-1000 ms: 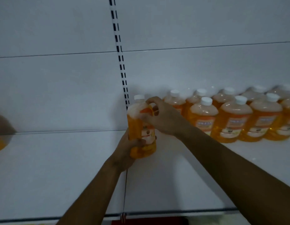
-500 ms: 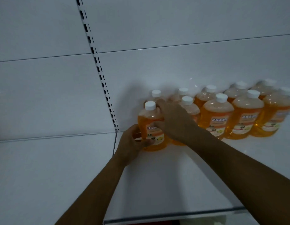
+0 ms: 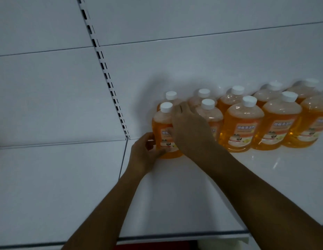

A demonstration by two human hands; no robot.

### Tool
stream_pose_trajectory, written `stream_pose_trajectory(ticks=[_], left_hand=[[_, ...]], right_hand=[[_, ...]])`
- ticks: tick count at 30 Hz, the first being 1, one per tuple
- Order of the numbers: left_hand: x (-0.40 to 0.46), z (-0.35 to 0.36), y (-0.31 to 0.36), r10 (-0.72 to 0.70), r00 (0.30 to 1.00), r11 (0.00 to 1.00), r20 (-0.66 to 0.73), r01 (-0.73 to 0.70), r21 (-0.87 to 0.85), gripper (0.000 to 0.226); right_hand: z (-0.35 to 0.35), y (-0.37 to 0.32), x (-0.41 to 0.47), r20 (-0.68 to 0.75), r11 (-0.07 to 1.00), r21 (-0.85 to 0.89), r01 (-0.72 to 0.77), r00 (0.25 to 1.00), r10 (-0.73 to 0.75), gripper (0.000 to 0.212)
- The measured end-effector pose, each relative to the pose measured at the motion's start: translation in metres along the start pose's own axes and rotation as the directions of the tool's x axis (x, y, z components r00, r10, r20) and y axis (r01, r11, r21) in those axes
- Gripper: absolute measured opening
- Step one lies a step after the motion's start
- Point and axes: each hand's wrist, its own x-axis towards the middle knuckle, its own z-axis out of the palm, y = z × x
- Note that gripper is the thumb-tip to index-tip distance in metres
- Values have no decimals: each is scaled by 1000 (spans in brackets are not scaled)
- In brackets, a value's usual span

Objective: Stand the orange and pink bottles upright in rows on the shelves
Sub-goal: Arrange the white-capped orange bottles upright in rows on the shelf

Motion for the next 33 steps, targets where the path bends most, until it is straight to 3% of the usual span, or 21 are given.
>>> stream_pose_trajectory(ticks=[8, 13, 17, 21, 24, 29, 33], left_hand=[[-8, 6, 3, 16, 998, 995, -63, -10, 101, 45], [-14, 9, 4, 97, 994, 975, -57, -84, 206, 41], [-22, 3, 5, 103, 995, 965, -12, -97, 244, 59], [-44, -24, -1, 69, 996, 957, -48, -52, 284, 74], [-68, -66, -16, 3, 992, 943, -127, 39, 329, 77], [-109, -169, -44, -51, 932, 915, -358, 188, 358, 69], [-141, -252, -66, -53, 855, 913, -516, 251, 322, 61]], right_hand=[[2, 0, -5, -21, 1000, -10, -7, 1000, 7, 64], [4, 1, -9, -65, 1000, 28, -6, 998, 7, 52], [13, 0, -22, -147, 998, 39, -56, 987, 61, 69], [23, -13, -27, -374, 986, 68, 152, 920, -116, 71], [26, -49, -23, -454, 931, 188, 314, 868, -201, 66], [37, -151, -15, -272, 801, 465, 376, 922, -275, 63], [54, -240, -8, -103, 698, 601, 390, 903, -416, 58]])
